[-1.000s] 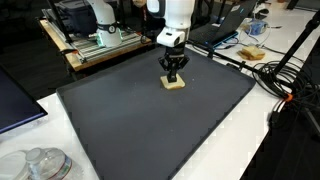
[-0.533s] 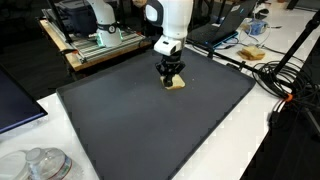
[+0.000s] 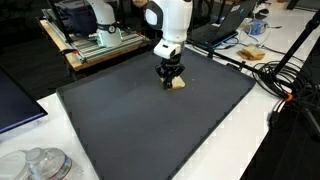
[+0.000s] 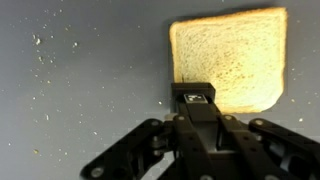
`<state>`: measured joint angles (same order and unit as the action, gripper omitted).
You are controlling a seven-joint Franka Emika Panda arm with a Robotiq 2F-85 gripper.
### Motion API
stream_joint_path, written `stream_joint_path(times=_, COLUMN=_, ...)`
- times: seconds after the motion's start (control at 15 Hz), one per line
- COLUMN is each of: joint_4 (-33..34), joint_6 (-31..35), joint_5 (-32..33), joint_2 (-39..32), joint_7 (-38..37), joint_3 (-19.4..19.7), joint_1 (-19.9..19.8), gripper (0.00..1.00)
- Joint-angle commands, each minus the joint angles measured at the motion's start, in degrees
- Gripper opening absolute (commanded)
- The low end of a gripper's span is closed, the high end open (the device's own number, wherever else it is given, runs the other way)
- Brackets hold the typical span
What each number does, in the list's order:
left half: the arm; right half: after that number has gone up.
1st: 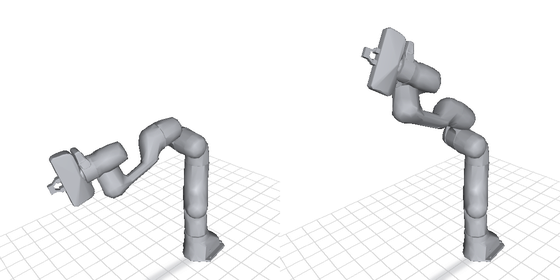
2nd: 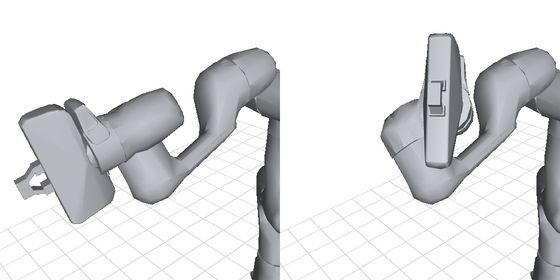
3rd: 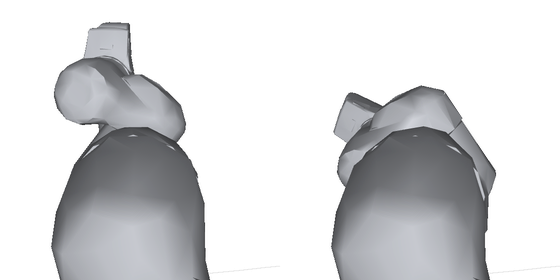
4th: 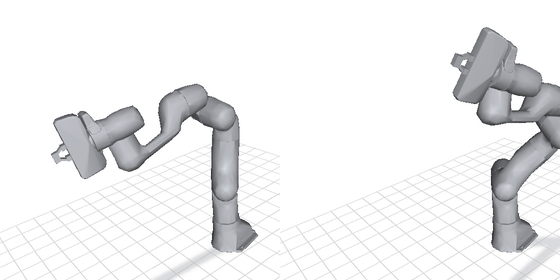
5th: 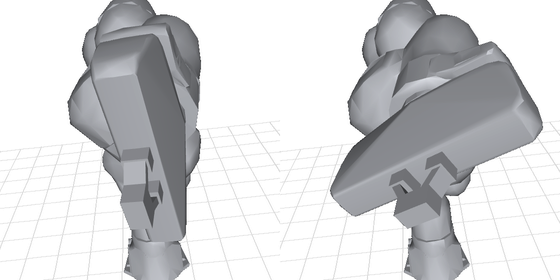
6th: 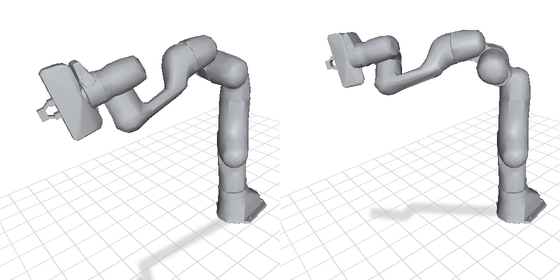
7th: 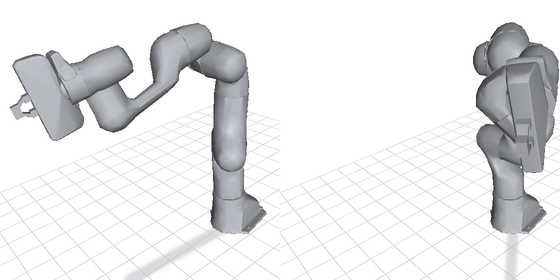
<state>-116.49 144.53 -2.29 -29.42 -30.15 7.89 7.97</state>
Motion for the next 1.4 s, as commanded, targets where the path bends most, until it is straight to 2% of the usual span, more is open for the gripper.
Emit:
stream_joint_path(times=0.0, joint_4=0.89, joint_6=0.96, joint_5=-0.41, joint_2=-1.28, joint_7=0.55, joint_3=-0.49, joint_1=-0.93, gripper=0.06)
stream_joint_path(times=1.33, joint_4=1.55, joint_6=3.43, joint_5=-2.01, joint_2=-6.55, joint_7=2.23, joint_3=-1.74, joint_1=-2.25, gripper=0.06)
